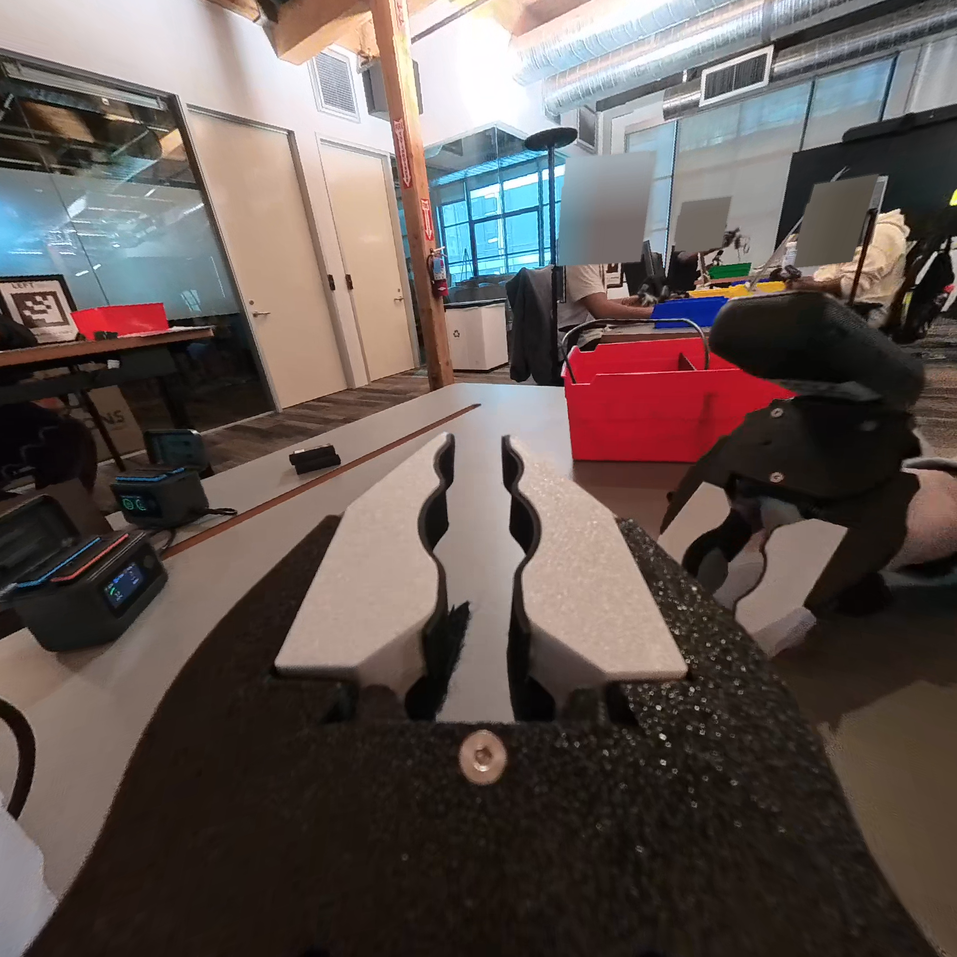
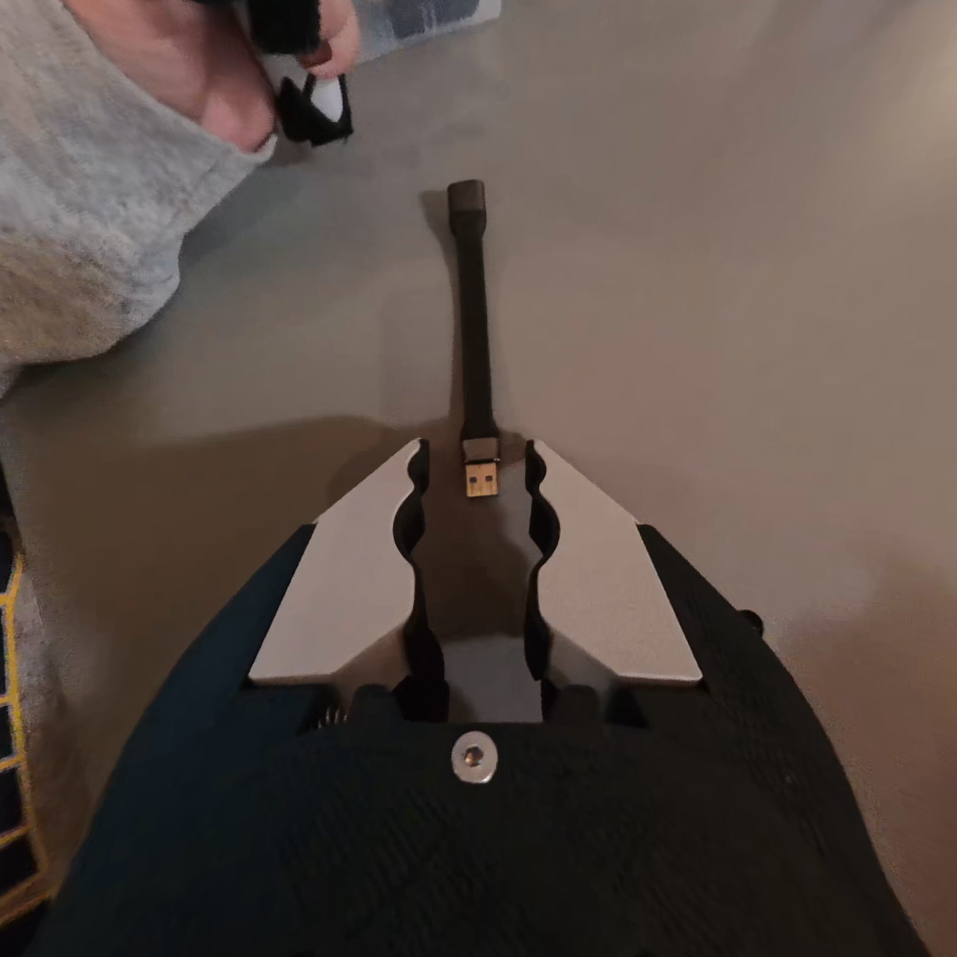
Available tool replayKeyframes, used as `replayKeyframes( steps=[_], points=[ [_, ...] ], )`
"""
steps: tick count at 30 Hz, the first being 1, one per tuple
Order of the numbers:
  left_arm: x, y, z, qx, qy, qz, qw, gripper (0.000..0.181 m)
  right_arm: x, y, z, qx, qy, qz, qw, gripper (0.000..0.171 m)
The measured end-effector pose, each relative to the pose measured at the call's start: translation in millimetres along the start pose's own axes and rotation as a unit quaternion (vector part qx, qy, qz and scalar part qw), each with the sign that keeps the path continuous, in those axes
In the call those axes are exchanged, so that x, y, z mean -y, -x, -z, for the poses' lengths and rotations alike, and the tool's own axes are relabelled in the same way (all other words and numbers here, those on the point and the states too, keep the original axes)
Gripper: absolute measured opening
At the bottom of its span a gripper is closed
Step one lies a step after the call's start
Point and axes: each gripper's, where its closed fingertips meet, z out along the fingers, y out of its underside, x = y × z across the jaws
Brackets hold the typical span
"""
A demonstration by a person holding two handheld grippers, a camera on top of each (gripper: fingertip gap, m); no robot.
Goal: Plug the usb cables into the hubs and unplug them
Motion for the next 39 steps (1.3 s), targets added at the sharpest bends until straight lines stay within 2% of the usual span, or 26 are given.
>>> replayKeyframes(
  steps=[2,3,7,10,16,21,25,29,33,36,39],
  points=[
    [2,1,1,0.004,-0.004,-0.002,1.000,0.015,0,-2,-1,-0.006,0.006,0.003,1.000,0.029],
    [2,1,1,0.006,-0.004,-0.004,1.000,0.015,-1,-2,-1,-0.007,0.010,0.015,1.000,0.014],
    [4,3,3,0.014,-0.009,-0.009,1.000,0.014,-3,-4,6,-0.021,0.028,0.066,0.997,0.013],
    [7,4,4,0.019,-0.014,-0.015,1.000,0.014,10,-12,27,-0.062,0.007,0.119,0.991,0.013],
    [5,3,3,0.016,-0.010,-0.013,1.000,0.013,49,-35,110,-0.187,-0.038,0.214,0.958,0.013],
    [3,3,2,0.012,-0.006,-0.009,1.000,0.012,67,-66,221,-0.339,-0.071,0.204,0.916,0.013],
    [1,2,1,0.009,-0.003,-0.003,1.000,0.012,31,-99,316,-0.474,-0.043,0.108,0.873,0.013],
    [-2,2,0,0.005,-0.001,0.004,1.000,0.012,-45,-122,378,-0.551,0.015,-0.047,0.833,0.014],
    [-3,1,-1,0.003,0.000,0.009,1.000,0.012,-109,-135,385,-0.523,0.050,-0.193,0.828,0.013],
    [-4,1,-1,0.002,0.002,0.010,1.000,0.012,-125,-146,371,-0.497,0.061,-0.221,0.837,0.012],
    [-5,2,-1,0.003,0.003,0.009,1.000,0.012,-125,-158,354,-0.486,0.059,-0.209,0.847,0.012]
  ],
)
